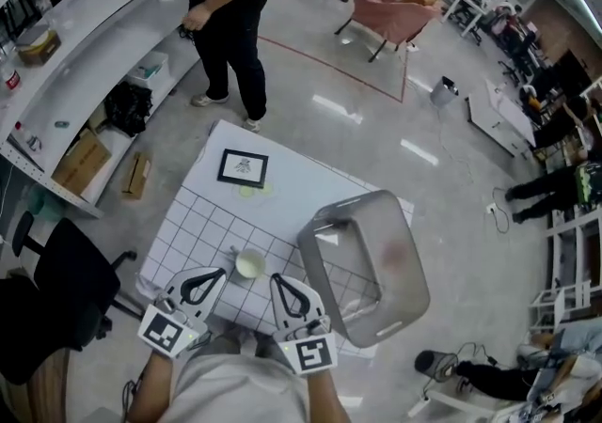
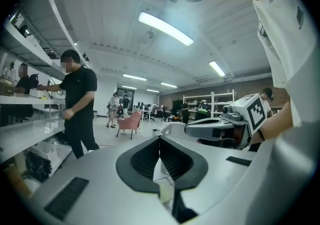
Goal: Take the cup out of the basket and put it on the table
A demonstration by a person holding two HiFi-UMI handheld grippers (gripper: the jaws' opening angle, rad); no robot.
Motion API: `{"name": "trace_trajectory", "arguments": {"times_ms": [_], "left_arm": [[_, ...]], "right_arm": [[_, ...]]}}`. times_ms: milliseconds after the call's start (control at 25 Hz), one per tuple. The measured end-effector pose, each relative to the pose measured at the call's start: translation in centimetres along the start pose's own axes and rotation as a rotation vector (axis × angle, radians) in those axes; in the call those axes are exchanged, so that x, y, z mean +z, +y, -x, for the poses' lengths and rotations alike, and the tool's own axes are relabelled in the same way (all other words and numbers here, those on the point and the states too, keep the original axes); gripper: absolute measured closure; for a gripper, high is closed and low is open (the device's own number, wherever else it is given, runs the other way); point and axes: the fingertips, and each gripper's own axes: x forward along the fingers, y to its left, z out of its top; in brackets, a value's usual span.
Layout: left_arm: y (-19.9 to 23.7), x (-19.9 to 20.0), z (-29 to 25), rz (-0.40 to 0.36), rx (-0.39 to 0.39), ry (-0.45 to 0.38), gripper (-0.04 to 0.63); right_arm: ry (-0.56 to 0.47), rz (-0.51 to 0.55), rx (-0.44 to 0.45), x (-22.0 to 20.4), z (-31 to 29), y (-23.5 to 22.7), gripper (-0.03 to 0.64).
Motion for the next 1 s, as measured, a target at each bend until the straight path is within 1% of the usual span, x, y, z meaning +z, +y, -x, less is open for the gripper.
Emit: {"name": "trace_trajectory", "arguments": {"times_ms": [200,600,1000], "left_arm": [[-0.6,0.6,0.2,0.023,-0.005,-0.023,0.586],[-1.7,1.1,0.3,-0.004,-0.007,-0.031,0.586],[-1.3,1.7,0.6,-0.010,0.024,-0.035,0.586]], "right_arm": [[-0.011,0.010,-0.012,0.1,0.9,-0.3,0.609],[-0.055,-0.007,-0.013,1.0,1.6,-0.2,0.609],[-0.018,0.010,-0.005,0.8,1.6,-0.1,0.609]]}}
